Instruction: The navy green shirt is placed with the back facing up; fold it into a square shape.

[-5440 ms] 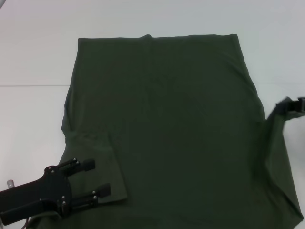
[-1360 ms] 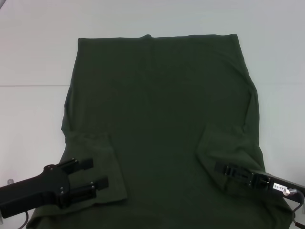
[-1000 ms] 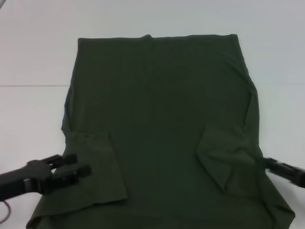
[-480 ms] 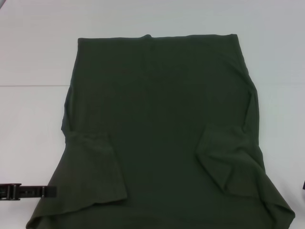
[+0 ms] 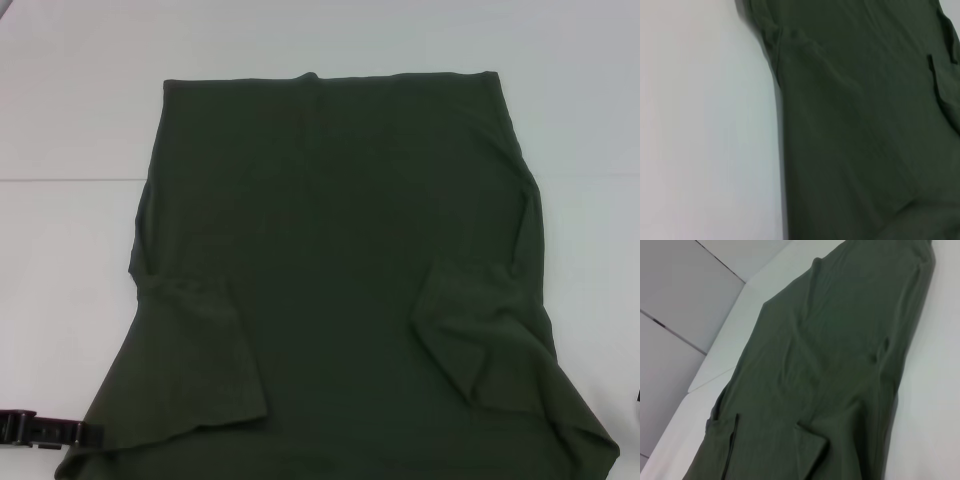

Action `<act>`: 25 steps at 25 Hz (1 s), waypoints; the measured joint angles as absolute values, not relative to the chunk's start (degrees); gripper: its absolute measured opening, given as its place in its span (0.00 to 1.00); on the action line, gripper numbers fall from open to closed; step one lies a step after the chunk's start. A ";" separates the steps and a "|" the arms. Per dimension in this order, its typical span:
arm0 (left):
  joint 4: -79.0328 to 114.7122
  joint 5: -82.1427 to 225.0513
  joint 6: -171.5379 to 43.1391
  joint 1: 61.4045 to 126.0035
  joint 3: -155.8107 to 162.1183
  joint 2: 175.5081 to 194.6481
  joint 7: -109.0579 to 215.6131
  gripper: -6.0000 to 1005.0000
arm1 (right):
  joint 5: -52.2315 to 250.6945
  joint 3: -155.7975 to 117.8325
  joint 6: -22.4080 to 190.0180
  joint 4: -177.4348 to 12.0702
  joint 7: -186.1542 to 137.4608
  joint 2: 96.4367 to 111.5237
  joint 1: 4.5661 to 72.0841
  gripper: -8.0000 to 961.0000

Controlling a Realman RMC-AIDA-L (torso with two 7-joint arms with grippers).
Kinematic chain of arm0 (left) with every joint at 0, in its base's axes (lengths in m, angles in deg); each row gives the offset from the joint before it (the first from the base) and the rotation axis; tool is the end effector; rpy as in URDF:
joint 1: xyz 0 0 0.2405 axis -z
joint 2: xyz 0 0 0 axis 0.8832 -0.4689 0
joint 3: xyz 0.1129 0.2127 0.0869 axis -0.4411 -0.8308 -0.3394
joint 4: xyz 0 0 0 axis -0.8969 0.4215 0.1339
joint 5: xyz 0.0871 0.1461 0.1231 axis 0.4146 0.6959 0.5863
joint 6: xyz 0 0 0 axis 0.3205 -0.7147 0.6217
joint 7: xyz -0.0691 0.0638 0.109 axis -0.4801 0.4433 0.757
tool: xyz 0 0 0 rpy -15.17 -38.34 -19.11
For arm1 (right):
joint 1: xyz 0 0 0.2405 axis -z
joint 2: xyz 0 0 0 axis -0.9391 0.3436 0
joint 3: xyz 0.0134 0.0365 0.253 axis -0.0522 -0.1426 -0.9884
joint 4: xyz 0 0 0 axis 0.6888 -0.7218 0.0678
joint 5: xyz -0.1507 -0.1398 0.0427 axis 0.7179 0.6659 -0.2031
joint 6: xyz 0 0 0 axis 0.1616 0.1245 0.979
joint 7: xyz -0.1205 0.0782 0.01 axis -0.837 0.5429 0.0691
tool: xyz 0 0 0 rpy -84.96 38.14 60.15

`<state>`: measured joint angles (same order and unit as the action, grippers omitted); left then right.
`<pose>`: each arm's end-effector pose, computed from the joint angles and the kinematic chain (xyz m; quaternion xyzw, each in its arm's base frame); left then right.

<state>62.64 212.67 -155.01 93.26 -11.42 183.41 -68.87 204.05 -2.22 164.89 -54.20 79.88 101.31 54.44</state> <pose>-0.3436 0.2986 0.0743 -0.7904 -0.5999 -0.0546 0.1115 0.3898 0.2490 0.0746 -0.7440 0.5792 0.2686 0.1972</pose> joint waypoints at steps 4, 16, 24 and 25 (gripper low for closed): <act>62.06 213.04 -154.94 93.58 -11.54 183.30 -68.93 0.84 | 204.06 -2.16 164.89 -54.18 79.78 101.35 54.19 0.83; 61.98 215.79 -153.20 94.03 -11.59 183.19 -69.73 0.84 | 204.06 -2.17 165.00 -54.17 79.63 101.71 53.63 0.83; 61.30 215.89 -151.27 94.23 -14.27 183.57 -70.12 0.84 | 204.05 -2.17 165.54 -54.17 79.59 101.75 53.20 0.83; 61.28 215.90 -150.85 94.23 -14.59 183.65 -70.23 0.84 | 204.05 -2.17 165.56 -54.17 79.58 101.78 53.20 0.83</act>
